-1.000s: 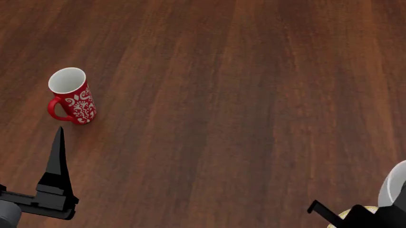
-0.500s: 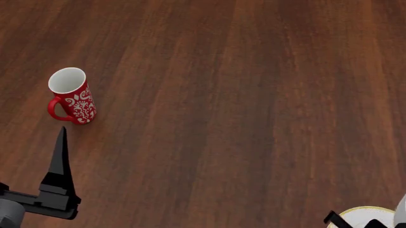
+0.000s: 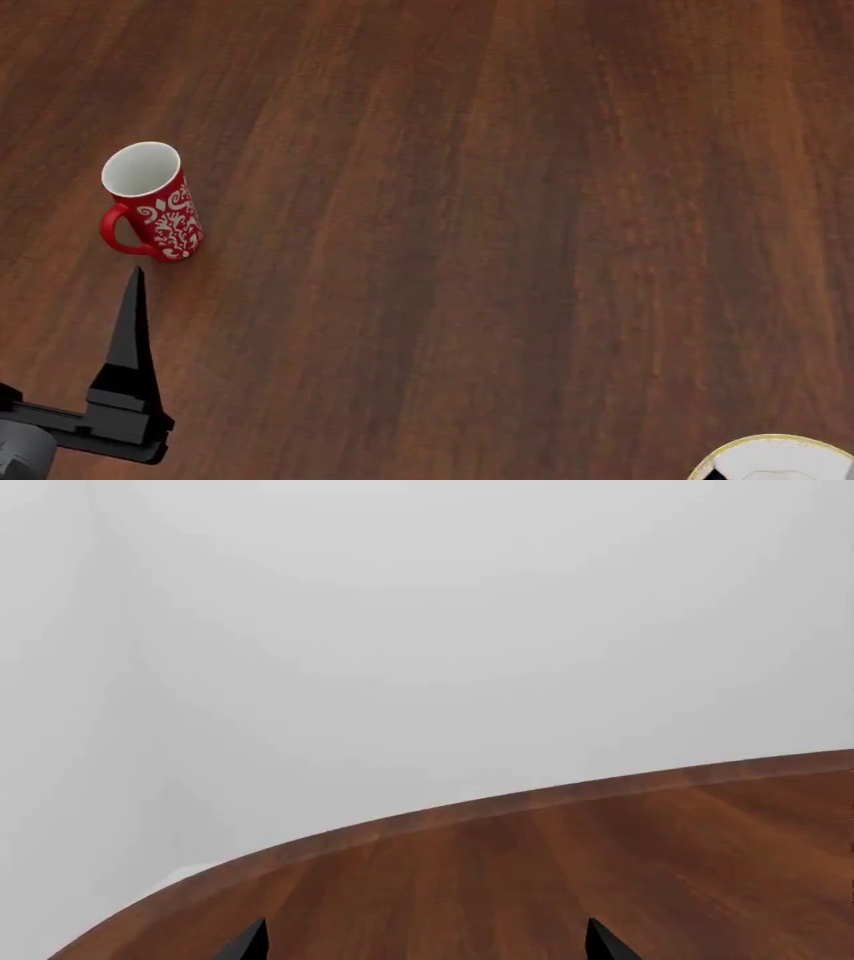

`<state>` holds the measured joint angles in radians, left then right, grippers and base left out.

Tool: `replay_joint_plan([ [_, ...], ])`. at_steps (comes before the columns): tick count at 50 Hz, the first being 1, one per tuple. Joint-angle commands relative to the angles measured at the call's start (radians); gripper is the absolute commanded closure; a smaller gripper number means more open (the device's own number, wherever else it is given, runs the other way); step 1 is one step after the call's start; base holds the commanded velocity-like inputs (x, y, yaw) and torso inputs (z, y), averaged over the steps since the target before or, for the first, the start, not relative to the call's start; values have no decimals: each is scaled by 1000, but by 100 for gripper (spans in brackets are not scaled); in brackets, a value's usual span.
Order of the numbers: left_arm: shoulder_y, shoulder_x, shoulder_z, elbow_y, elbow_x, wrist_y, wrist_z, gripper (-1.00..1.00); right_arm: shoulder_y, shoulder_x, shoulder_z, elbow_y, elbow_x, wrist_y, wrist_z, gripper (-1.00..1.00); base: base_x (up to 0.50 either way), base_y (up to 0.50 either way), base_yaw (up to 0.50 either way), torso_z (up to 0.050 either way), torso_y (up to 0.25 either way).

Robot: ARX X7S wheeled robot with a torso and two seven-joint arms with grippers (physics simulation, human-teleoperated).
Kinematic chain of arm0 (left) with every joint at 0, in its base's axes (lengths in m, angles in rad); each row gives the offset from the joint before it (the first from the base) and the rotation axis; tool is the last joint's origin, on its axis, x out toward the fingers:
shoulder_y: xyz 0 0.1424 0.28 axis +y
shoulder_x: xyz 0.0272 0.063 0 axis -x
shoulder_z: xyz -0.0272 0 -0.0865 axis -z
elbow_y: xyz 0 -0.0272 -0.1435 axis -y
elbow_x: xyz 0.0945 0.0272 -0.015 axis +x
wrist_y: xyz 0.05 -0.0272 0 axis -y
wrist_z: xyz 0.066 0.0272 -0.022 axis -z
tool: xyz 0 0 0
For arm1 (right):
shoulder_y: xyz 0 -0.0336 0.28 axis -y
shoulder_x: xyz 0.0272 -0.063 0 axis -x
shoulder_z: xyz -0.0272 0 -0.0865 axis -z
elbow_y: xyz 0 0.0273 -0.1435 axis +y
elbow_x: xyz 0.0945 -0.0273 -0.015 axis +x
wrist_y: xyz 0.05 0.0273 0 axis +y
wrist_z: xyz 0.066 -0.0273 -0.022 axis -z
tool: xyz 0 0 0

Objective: Put the white mug on the plate.

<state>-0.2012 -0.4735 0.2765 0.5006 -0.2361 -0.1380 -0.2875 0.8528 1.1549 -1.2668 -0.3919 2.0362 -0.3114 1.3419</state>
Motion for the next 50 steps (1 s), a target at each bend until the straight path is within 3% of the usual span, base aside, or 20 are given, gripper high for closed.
replay_joint_plan([
  [1,6,-1,1,-5,1,10,-1,-100,-16,8,1,-9,-12,-14,-6,100,0,0,0,0,0],
  [50,15,-11,-1,2,-8,14,-13,-100,-91,-31,-34,-40,-66,-46,-19,100,0,0,0,0,0],
])
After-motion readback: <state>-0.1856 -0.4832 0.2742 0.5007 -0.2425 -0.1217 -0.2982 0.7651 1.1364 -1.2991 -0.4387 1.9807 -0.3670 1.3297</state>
